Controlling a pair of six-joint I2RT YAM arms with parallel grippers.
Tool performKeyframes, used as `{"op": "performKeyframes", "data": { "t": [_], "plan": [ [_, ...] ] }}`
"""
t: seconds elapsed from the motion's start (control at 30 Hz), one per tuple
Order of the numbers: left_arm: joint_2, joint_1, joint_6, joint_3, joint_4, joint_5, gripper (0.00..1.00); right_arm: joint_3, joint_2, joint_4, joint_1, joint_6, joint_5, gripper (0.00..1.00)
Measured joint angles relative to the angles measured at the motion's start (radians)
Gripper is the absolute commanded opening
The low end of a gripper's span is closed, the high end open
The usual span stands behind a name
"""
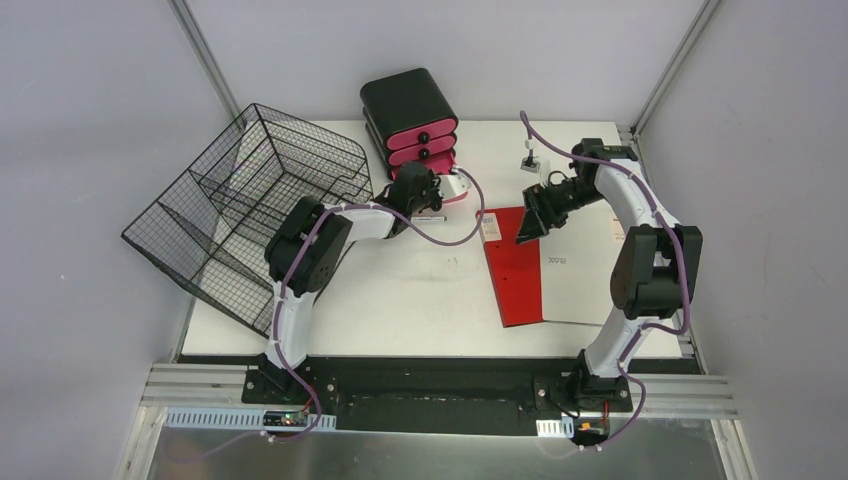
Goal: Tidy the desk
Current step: Place the stationery in the drawer.
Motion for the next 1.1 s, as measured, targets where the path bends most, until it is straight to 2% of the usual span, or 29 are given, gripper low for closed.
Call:
{"op": "performKeyframes", "data": {
  "t": [0.1, 0.23, 0.3, 0.37, 0.57, 0.67, 0.73, 0.8, 0.93, 1.1],
  "plan": [
    [0.000, 0.000, -0.001, 0.000, -0.001, 0.000, 0.12, 0.000, 0.000, 0.000, 0.002, -0.001, 0.000, 0.68],
    [0.000, 0.001, -0.004, 0.007, 0.002, 0.000, 0.46, 0.000, 0.000, 0.000, 0.003, -0.002, 0.000, 0.69],
    [-0.003, 0.004, -0.014, 0.016, 0.008, 0.000, 0.57, 0.000, 0.000, 0.000, 0.004, -0.002, 0.000, 0.69],
    [-0.013, 0.005, -0.031, 0.016, 0.011, -0.001, 0.61, 0.000, 0.000, 0.000, 0.005, -0.002, 0.000, 0.69],
    [-0.080, 0.003, -0.107, -0.005, -0.026, 0.003, 0.63, 0.000, 0.000, 0.000, 0.005, -0.002, 0.000, 0.69],
    [-0.137, 0.002, -0.145, -0.024, -0.045, 0.011, 0.63, 0.000, 0.000, 0.000, 0.005, -0.003, 0.000, 0.69],
    [-0.171, 0.002, -0.172, -0.029, -0.063, 0.012, 0.55, 0.000, 0.000, 0.000, 0.005, -0.003, 0.000, 0.69],
    [-0.203, 0.003, -0.210, -0.029, -0.097, 0.010, 0.41, 0.000, 0.000, 0.000, 0.005, -0.003, -0.001, 0.69],
    [-0.233, 0.003, -0.274, -0.002, -0.230, -0.002, 0.00, 0.000, 0.000, 0.000, 0.005, -0.003, -0.001, 0.69],
    [-0.225, 0.002, -0.319, 0.059, -0.417, -0.035, 0.00, 0.000, 0.000, -0.003, 0.005, -0.003, -0.001, 0.69]
  ]
}}
